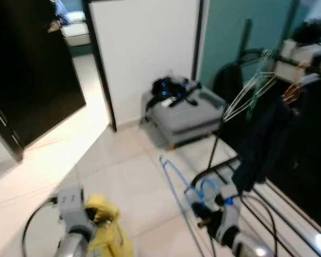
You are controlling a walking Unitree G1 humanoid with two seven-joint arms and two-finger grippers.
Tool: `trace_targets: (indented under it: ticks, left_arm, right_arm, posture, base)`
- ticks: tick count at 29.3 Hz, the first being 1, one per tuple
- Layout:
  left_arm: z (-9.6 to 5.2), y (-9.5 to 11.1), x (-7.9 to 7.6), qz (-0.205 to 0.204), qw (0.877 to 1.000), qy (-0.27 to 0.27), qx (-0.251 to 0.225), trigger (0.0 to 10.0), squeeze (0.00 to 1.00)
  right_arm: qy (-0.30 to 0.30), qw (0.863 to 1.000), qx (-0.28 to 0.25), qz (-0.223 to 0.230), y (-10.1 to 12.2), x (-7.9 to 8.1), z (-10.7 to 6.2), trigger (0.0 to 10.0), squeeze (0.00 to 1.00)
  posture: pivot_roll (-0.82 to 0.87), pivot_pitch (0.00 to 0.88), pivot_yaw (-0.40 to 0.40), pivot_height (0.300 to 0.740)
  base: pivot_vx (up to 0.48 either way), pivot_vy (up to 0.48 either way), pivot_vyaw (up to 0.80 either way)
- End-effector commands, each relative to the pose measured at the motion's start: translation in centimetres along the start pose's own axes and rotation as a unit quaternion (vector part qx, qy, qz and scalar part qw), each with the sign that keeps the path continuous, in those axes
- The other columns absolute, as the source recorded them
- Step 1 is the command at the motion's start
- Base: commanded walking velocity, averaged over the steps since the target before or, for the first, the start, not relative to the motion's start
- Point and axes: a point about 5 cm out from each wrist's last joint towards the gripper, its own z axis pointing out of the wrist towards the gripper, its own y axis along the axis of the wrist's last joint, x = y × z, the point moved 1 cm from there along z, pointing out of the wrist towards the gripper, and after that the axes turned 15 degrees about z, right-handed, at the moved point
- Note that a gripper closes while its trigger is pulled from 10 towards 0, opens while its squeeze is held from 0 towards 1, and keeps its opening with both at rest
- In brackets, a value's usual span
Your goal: Hang hanger
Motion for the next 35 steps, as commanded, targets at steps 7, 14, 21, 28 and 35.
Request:
trace_targets:
  ticks: [7,14,21,28,35]
  left_arm:
    - [0.1,0.2,-0.8,0.014,1.0,0.004,-0.003,10.0,0.0]
    - [0.6,0.4,-1.0,0.025,1.0,-0.016,-0.005,10.0,0.0]
    - [0.9,0.7,-1.1,0.048,0.999,-0.023,-0.009,10.0,0.0]
    - [0.9,0.7,-0.9,0.052,0.998,-0.019,-0.011,10.0,0.0]
    - [0.8,0.8,-0.8,0.053,0.998,-0.016,-0.014,10.0,0.0]
  right_arm:
    - [0.015,1.0,0.026,-0.005,0.1,-0.5,0.1,10.0,0.0]
    - [-0.002,1.0,-0.007,-0.013,1.2,-0.5,0.7,10.0,0.0]
    - [0.014,1.0,-0.017,-0.021,1.4,0.1,0.6,10.0,0.0]
    - [0.027,0.997,-0.002,-0.067,1.0,0.7,0.8,10.0,0.0]
    - [0.036,0.997,0.003,-0.074,0.9,0.9,0.7,10.0,0.0]
  posture:
    - [0.01,0.0,-0.099,0.736]
    - [-0.04,0.0,-0.041,0.736]
    - [-0.05,0.0,-0.022,0.736]
    - [-0.03,0.0,-0.02,0.736]
    - [-0.03,0.0,-0.023,0.736]
  base:
    - [0.0,0.0,0.7]
    - [0.0,0.0,0.68]
    - [0.426,0.0,0.54]
    - [0.48,0.0,0.33]
    - [0.48,0.0,0.76]
